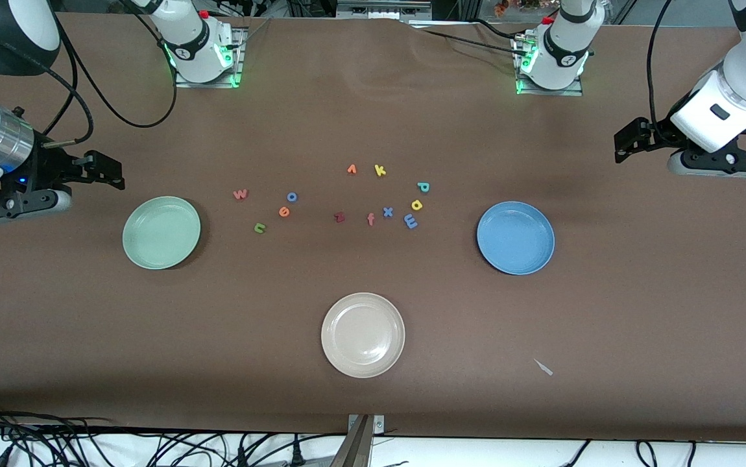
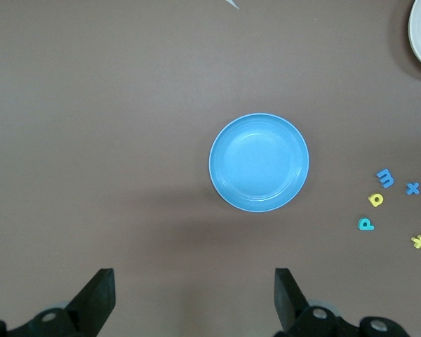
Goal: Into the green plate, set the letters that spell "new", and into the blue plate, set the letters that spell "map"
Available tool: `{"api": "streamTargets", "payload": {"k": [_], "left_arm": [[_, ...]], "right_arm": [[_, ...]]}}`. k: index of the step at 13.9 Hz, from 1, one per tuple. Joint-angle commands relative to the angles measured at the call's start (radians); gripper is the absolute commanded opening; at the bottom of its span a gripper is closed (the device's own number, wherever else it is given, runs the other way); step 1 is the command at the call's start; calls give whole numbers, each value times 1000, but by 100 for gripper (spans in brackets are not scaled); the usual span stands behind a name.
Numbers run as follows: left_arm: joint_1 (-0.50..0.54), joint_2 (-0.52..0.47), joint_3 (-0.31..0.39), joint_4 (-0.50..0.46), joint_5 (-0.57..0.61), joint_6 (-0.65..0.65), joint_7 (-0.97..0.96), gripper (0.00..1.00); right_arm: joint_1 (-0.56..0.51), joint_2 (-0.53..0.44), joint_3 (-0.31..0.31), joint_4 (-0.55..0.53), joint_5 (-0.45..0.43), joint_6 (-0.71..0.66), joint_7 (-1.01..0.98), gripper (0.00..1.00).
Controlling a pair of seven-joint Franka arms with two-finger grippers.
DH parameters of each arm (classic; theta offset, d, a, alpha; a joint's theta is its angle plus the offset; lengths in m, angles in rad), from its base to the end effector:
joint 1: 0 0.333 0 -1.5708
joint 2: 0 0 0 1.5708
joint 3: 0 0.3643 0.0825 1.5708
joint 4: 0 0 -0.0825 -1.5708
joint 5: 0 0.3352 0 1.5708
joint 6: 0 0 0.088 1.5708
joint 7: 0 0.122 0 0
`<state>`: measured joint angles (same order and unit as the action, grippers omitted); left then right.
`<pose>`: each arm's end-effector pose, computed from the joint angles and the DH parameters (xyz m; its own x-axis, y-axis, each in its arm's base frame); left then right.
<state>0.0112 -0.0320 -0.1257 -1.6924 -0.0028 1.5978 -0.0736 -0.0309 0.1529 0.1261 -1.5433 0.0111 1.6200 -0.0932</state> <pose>0.4889 -0.0577 0.6245 0.9972 -0.0403 -0.0625 -0.0407 -0.9992 -0.0058 0.5559 0.0486 0.5927 0.9798 0.1864 -0.0718 0.1842 -0.9822 -0.0370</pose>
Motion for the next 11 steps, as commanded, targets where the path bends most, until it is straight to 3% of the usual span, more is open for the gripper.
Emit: {"api": "streamTargets", "payload": {"k": [1, 11], "left_arm": [[-5, 14, 1, 31, 24, -18, 15, 100], [-5, 14, 1, 31, 24, -18, 15, 100]], "right_arm": [[0, 14, -2, 31, 12, -22, -10, 100], [-1, 11, -2, 32, 7, -32, -14, 100]]}}
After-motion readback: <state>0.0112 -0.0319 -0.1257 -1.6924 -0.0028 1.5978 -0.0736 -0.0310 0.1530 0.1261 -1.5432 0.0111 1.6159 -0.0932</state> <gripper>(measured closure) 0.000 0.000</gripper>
